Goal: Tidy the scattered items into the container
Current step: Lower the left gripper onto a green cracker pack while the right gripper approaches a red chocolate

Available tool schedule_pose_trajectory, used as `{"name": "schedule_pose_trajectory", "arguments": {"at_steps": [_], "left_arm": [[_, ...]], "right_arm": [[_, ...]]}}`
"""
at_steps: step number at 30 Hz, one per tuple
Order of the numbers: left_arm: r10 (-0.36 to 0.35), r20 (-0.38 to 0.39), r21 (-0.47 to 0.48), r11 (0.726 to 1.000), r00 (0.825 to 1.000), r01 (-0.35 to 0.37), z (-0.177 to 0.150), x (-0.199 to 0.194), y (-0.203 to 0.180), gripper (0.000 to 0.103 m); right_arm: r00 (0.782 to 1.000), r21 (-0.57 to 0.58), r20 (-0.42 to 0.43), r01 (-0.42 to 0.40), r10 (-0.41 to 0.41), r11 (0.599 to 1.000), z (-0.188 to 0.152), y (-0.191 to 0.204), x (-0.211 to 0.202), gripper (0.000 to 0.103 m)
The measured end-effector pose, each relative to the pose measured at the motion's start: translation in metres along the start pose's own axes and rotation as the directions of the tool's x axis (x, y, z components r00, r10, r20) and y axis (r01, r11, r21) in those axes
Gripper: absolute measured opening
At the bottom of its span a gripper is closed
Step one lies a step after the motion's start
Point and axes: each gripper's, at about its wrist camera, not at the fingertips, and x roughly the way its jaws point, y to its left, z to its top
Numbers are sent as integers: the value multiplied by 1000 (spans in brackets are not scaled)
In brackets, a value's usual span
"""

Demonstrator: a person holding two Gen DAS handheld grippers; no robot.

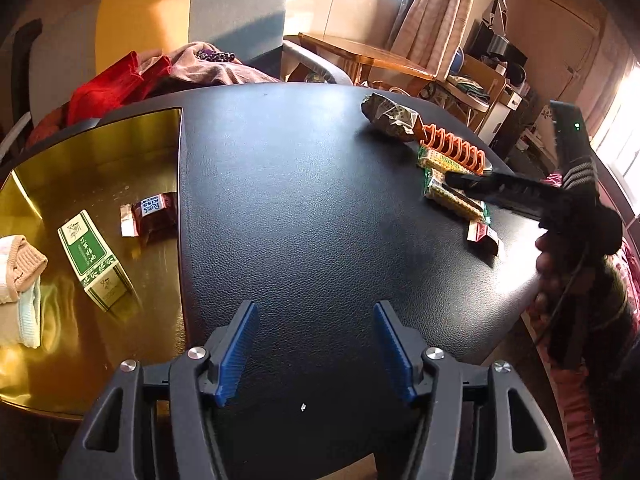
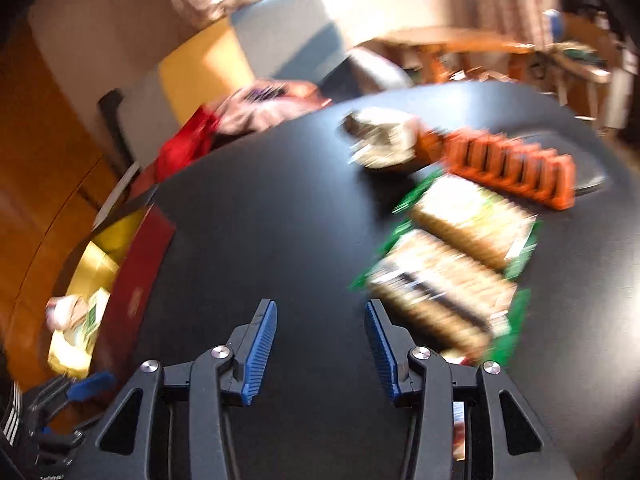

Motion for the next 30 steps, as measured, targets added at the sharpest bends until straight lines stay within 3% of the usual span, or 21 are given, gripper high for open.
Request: {"name": "schedule_pose_trajectory", "arguments": {"at_steps": [4, 9, 15, 20, 24, 30], "left_arm": [[-7, -3, -1, 1000, 1000, 7, 0, 2, -1, 61], [-7, -4, 2, 1000, 1000, 7, 1, 3, -2, 61], [1, 2, -18, 1000, 1000, -1, 3, 2, 3, 61], [5, 5, -27, 1000, 1000, -5, 5, -1, 5, 61], [15, 25, 10, 1000, 1000, -15, 16, -4, 0, 64], [-14, 21, 205, 979, 1000, 9, 54, 14, -38, 65]], "right_arm": [[996, 89, 0, 94, -95, 992, 13, -43, 3, 55], [993, 94, -65, 100, -94, 990, 17, -49, 32, 55], [993, -64, -116, -25, 17, 998, 8, 14, 58, 55], [973, -153, -180, -172, 144, 973, -8, 61, 62, 54], [976, -126, -144, -183, 165, 975, -15, 59, 40, 54], [994, -68, -39, -106, 104, 992, -30, 22, -15, 57]]}}
